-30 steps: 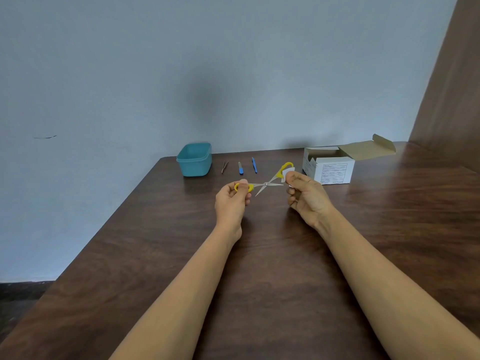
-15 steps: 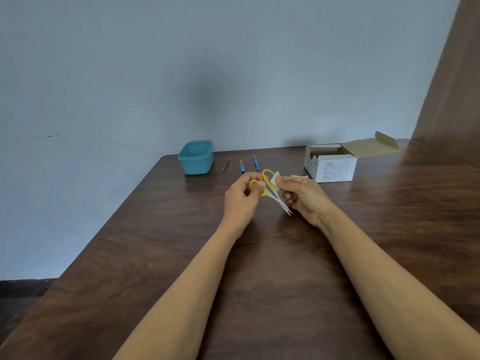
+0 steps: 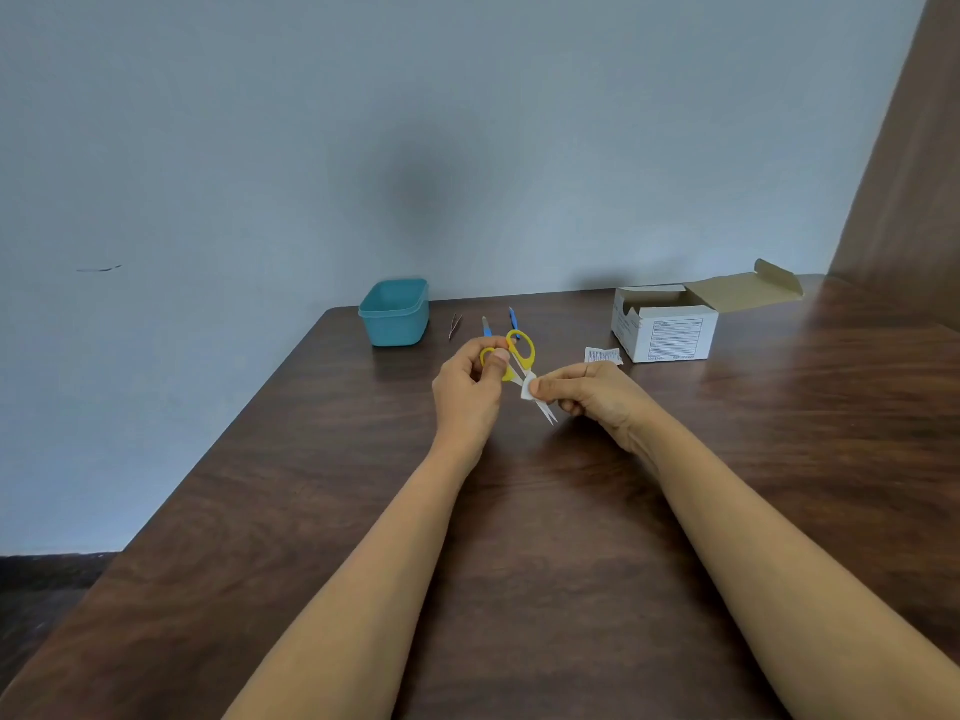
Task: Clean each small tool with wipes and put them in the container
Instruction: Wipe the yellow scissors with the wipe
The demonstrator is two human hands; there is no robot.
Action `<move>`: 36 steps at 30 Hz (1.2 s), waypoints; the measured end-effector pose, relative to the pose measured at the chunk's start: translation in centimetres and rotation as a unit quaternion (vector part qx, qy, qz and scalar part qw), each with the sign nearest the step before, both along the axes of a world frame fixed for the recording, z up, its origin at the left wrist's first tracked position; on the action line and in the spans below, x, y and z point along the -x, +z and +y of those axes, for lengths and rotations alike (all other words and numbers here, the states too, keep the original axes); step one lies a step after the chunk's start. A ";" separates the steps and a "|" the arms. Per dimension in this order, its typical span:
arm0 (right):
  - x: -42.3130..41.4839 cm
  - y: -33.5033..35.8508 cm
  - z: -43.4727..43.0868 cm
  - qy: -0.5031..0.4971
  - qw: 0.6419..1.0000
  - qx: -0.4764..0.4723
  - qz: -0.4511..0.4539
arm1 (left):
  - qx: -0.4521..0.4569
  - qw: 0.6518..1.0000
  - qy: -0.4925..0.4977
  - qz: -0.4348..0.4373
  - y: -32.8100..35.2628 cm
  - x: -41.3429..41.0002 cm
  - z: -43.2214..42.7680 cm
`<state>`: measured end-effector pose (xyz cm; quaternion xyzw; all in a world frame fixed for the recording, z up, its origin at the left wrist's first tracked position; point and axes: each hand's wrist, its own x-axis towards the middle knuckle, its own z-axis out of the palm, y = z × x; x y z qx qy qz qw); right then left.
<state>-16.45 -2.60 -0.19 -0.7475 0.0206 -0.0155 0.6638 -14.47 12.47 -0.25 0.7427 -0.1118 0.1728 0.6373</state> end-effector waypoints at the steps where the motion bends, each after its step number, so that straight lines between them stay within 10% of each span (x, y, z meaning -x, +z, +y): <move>1: 0.1 0.0 0.0 0.004 1.000 0.008 -0.001 | 0.002 1.000 0.002 0.003 0.1 0.0 0.1; 36: 0.4 0.2 -0.2 0.024 1.000 0.002 -0.012 | 0.064 0.996 -0.046 0.039 -0.4 -0.3 0.1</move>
